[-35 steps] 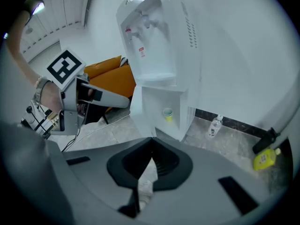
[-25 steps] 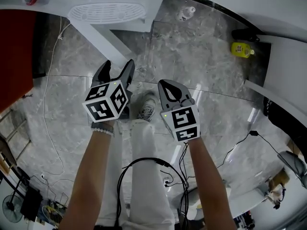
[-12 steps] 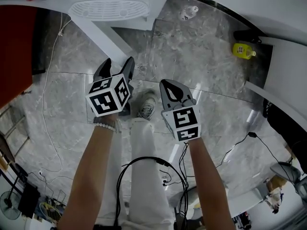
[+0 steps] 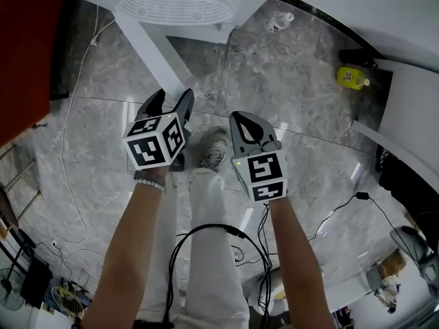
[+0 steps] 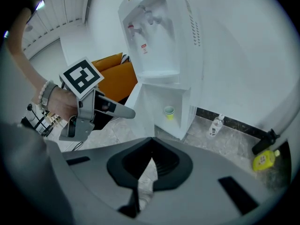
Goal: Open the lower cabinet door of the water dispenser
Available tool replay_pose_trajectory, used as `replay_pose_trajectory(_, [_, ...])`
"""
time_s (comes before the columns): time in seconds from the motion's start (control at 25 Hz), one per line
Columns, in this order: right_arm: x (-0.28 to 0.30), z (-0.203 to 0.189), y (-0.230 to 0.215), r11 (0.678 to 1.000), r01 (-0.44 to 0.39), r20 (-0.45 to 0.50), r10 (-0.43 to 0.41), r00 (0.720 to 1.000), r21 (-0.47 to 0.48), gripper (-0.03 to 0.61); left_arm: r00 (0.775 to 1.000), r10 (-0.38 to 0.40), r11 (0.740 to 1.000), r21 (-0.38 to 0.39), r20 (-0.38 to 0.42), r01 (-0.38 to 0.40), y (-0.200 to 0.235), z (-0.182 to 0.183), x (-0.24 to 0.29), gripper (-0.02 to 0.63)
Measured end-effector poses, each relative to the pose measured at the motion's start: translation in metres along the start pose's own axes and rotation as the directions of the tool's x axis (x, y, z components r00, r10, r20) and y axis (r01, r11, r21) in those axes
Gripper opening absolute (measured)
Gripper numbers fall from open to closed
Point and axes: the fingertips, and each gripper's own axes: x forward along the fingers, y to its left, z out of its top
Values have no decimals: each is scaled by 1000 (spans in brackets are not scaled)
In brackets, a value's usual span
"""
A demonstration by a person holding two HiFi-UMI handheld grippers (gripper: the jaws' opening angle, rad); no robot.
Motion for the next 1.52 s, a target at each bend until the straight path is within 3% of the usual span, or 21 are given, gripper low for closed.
replay_pose_trajectory(0.4, [11, 9, 25, 999, 24, -16, -24, 1000, -23, 3, 999, 30, 997, 67, 14, -31, 38, -16, -32, 233])
replay_pose_trajectory(0.76, [22, 15, 66, 998, -20, -41, 18, 999, -52, 3, 995, 94, 991, 94, 43, -98, 97, -22, -67, 187])
replay_pose_trajectory(1.12, [31, 20, 98, 996, -41, -62, 37, 997, -73, 3, 979, 192, 974, 106, 67, -199, 167, -9, -95, 178])
replay_pose_trajectory(1.52, [39, 36, 103, 1000, -13, -51, 12, 999, -15, 3, 957, 264, 954, 113, 119, -278, 235, 21, -110, 149])
